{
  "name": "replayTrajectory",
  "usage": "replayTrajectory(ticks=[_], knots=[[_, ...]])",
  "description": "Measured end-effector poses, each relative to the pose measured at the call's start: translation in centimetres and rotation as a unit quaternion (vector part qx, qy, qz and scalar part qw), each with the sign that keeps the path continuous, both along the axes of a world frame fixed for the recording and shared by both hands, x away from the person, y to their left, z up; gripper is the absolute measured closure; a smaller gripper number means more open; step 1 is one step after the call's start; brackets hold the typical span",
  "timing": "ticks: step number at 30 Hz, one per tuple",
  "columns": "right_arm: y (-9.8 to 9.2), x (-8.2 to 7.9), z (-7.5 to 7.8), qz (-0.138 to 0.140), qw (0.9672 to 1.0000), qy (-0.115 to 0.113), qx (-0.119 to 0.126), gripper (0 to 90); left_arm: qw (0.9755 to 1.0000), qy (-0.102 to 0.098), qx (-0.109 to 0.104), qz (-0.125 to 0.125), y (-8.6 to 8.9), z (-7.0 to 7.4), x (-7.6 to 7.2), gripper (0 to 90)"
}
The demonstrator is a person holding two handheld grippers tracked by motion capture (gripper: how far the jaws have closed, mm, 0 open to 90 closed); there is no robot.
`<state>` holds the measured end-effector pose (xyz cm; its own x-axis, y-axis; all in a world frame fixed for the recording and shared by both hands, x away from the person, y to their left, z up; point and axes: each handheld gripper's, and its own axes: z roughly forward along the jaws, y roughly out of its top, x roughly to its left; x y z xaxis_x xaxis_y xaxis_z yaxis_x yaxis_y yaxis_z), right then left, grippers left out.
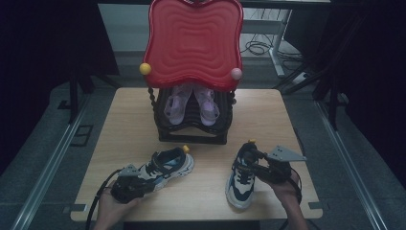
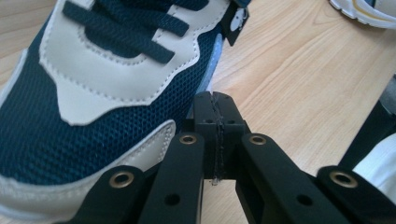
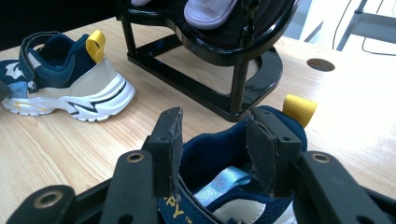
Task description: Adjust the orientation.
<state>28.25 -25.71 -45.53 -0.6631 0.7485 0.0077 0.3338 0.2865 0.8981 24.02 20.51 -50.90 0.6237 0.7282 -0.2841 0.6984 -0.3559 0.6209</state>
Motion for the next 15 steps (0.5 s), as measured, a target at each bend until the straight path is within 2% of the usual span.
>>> replayTrajectory(ticks=[6,15], knots=[[0.0,0.0,0.0,0.000,1.0000,-0.001,-0.001,55.7,0.9998,-0.001,0.010,0.017,1.0,0.0,0.3,89.4],[0.0,0.0,0.0,0.001,1.0000,0.000,0.002,55.7,0.9993,0.001,0.010,0.035,2.0,-0.2,0.7,89.3]])
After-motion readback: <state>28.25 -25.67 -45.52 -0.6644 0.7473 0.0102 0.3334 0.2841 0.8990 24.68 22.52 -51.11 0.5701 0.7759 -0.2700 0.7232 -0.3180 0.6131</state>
